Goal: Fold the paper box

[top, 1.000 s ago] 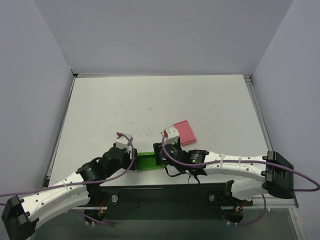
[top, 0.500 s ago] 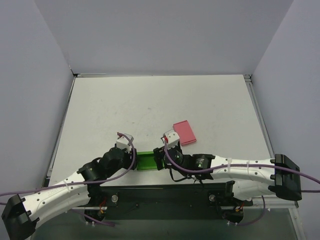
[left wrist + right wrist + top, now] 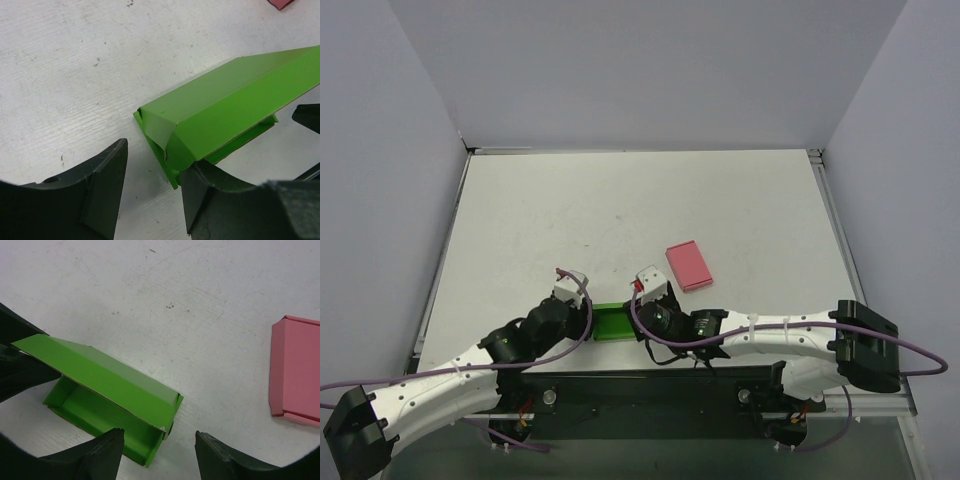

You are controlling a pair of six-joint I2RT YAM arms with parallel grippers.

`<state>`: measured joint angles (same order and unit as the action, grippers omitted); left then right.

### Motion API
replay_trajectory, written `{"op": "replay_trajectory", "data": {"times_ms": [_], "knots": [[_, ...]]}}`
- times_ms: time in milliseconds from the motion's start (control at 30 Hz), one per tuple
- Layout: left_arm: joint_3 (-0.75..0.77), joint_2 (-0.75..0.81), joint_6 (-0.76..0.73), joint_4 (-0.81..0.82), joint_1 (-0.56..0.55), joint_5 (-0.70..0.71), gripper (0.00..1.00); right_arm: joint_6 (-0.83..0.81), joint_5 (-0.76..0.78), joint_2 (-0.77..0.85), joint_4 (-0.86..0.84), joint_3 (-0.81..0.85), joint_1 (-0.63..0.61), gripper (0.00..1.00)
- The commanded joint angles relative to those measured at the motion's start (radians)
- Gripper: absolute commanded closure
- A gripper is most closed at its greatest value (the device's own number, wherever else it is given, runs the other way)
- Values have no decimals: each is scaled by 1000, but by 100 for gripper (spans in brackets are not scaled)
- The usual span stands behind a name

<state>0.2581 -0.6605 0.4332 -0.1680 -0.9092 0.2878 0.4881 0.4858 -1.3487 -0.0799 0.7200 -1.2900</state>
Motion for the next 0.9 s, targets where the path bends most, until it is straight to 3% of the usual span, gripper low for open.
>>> {"op": "replay_trajectory", "data": {"times_ms": [0, 400, 867], "knots": [[0, 10, -14, 70, -3, 40, 45, -26, 68, -24, -32, 26, 21, 43], [20, -53, -7, 74, -3, 82, 54, -57, 53, -87, -132, 24, 35, 52], [-5, -48, -85, 188, -3, 74, 60, -29, 57, -135, -150, 33, 46, 64]]}}
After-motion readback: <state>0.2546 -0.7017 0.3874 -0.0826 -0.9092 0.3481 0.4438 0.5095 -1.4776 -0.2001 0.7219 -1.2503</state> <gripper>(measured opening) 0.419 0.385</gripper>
